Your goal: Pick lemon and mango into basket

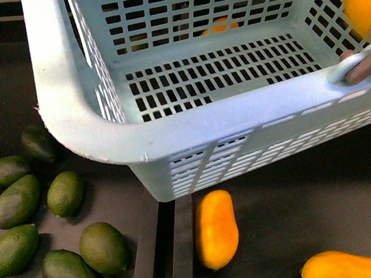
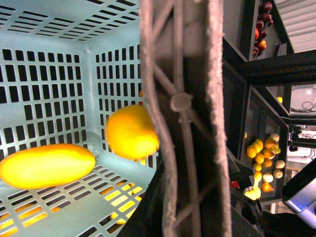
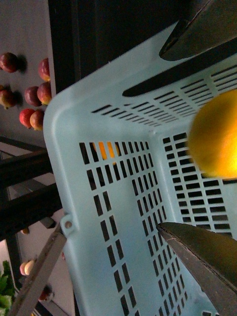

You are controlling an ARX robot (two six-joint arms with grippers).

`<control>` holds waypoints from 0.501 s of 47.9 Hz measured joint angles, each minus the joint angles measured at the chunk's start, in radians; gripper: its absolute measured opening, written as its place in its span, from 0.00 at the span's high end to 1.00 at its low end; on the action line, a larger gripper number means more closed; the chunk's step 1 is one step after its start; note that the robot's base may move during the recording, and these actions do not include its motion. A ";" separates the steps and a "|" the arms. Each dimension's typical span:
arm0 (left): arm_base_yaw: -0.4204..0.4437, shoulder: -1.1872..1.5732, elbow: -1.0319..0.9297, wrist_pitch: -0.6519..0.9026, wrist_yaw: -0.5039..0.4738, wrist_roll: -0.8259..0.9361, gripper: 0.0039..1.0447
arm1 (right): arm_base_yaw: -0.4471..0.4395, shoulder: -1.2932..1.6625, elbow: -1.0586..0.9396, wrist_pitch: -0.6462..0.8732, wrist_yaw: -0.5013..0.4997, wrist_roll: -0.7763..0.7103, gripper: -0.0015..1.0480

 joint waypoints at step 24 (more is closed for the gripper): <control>0.000 0.002 0.000 0.000 -0.003 0.003 0.95 | -0.086 -0.472 -0.326 0.088 0.082 -0.154 0.45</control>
